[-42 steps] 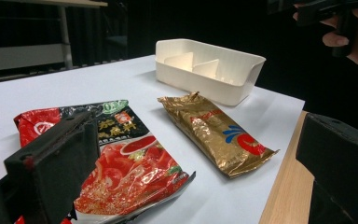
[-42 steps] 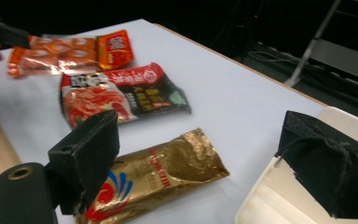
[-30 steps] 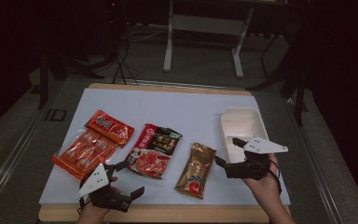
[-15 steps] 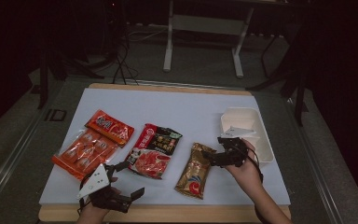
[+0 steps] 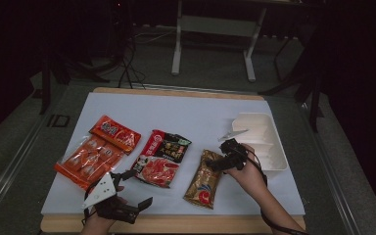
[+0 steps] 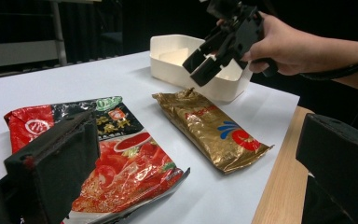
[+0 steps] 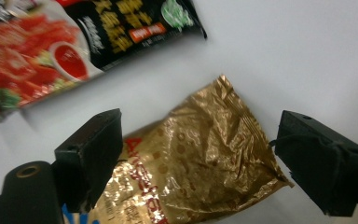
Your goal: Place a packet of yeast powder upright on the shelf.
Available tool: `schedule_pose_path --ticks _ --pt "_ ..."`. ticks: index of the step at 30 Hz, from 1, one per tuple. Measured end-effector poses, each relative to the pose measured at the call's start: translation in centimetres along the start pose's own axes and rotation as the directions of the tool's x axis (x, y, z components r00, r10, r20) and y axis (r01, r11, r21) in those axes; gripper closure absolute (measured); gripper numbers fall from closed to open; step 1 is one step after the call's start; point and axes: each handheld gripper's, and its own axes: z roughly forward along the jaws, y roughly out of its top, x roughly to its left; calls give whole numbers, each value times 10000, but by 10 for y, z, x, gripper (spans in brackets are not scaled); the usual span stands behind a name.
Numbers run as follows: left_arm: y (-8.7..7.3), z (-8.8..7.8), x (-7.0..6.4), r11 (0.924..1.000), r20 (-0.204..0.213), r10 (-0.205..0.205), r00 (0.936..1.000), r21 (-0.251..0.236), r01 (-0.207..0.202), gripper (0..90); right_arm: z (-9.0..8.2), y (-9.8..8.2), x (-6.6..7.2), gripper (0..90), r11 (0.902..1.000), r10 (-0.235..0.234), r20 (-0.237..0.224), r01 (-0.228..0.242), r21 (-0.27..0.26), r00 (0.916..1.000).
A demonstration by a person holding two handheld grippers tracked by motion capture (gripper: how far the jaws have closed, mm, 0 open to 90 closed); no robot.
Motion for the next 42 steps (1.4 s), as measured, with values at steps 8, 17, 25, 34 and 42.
schedule_pose_path --ticks 8,17,25,34,42 --pt "-1 1 -1 9999 59 46 10000 94 -47 0 22 6 -8 156 9949 376 1096 -475 890 9933" --pt "-1 2 -1 9999 105 16 9999 162 -18 0 36 11 -17 169 9801 905 1412 -1133 1628 9858" --pt "-2 3 -1 9996 71 102 9999 251 -103 0 47 14 -24 280 9522 1422 1134 -1672 2557 9833" --pt "-2 3 -1 9995 91 110 9999 300 -112 0 54 16 -31 438 9287 1955 489 -2010 3115 9795" --pt "-2 5 -2 9991 120 167 9998 400 -172 0 56 20 -28 702 9260 1418 481 -1497 3467 9887"
